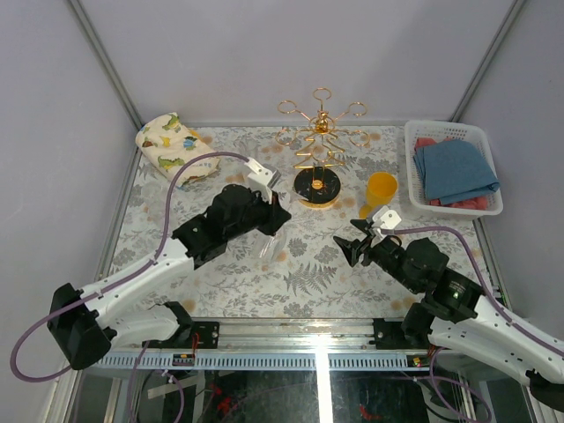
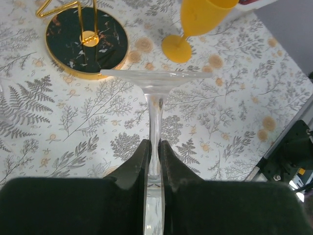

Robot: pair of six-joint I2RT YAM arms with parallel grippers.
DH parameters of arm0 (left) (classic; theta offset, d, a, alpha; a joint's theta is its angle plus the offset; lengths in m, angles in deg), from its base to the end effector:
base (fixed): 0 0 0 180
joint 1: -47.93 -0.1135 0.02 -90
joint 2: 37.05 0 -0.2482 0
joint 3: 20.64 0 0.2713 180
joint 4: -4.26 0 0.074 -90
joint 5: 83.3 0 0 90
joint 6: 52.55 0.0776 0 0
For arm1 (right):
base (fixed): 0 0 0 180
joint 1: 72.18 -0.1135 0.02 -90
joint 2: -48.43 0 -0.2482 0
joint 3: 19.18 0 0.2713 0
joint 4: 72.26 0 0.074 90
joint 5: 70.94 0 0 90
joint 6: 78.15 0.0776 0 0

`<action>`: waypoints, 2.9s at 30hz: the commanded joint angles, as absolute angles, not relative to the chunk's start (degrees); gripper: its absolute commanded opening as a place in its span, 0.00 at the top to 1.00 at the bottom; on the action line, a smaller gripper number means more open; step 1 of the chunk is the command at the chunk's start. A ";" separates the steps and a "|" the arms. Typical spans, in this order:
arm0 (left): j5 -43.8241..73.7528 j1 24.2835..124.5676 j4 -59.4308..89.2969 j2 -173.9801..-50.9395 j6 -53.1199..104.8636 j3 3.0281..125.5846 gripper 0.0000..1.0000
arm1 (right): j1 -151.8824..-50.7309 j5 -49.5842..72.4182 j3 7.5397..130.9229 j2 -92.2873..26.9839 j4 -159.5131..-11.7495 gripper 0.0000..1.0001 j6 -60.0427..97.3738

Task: Place the wine glass upside down on the wine glass rack
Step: Turn the wine glass upside down at the wine rack.

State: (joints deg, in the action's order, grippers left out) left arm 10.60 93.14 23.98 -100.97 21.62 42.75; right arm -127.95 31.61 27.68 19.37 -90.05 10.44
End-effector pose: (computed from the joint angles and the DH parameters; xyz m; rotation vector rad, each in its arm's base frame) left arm 0.2247 -0.2338 0.2815 0.5537 1.9246 -0.7673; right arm 0.1327 0.1651 0.3170 -0.6073 1.4797 0.5709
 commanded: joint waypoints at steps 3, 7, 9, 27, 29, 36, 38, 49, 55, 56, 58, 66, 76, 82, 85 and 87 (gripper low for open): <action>3.75 92.84 30.67 -104.64 21.25 49.73 1.00 | -128.07 32.14 27.08 19.14 -88.06 0.36 11.69; 0.83 92.85 34.53 -107.88 19.04 52.74 1.00 | -128.08 31.97 26.53 18.87 -87.63 0.36 12.01; 3.35 92.84 33.00 -108.25 19.10 52.06 1.00 | -128.13 31.84 26.26 18.67 -87.33 0.36 12.06; 5.73 92.75 24.98 -105.88 18.27 44.69 1.00 | -128.12 32.50 24.77 18.36 -86.91 0.37 13.28; 5.76 92.75 22.20 -105.50 18.04 43.44 1.00 | -128.08 32.46 24.78 18.03 -87.00 0.37 13.77; 6.04 92.84 12.82 -102.78 23.52 39.92 1.00 | -128.03 32.14 24.61 17.12 -87.91 0.33 15.62; 5.70 92.84 8.72 -101.95 24.44 38.42 1.00 | -128.08 32.39 24.10 17.27 -87.30 0.31 16.20; 5.94 92.84 -23.52 -102.54 26.93 29.61 1.00 | -128.09 33.33 23.57 18.24 -88.35 0.24 16.08; 5.29 92.84 -33.96 -105.89 30.49 29.86 1.00 | -128.08 33.16 23.19 19.15 -89.51 0.24 16.37; 4.98 92.92 -35.36 -106.35 31.03 30.00 1.00 | -128.08 33.01 23.09 19.29 -89.65 0.24 16.49; 4.24 92.81 -38.40 -107.60 32.26 30.02 1.00 | -128.08 32.70 22.79 19.38 -89.57 0.24 16.75; 2.30 92.52 -46.01 -114.55 35.93 33.14 1.00 | -128.01 32.25 23.04 18.54 -89.63 0.24 16.66; 0.75 90.95 -50.91 -119.57 36.34 36.10 1.00 | -128.08 31.99 22.71 17.60 -89.18 0.24 16.86; 2.98 89.00 -52.31 -122.10 36.11 37.54 1.00 | -128.11 31.75 22.51 17.73 -89.22 0.24 16.95; 3.89 88.52 -52.40 -123.25 37.73 38.12 1.00 | -128.06 31.38 22.82 17.67 -89.62 0.24 17.04; 4.48 87.83 -52.46 -123.95 37.79 38.65 1.00 | -128.09 31.31 23.07 17.70 -90.05 0.24 17.01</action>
State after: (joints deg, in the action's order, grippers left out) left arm 3.52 88.94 -44.96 -123.07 35.56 35.58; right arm -127.95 31.57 22.55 17.56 -90.99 16.43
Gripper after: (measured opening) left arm 0.067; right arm 0.756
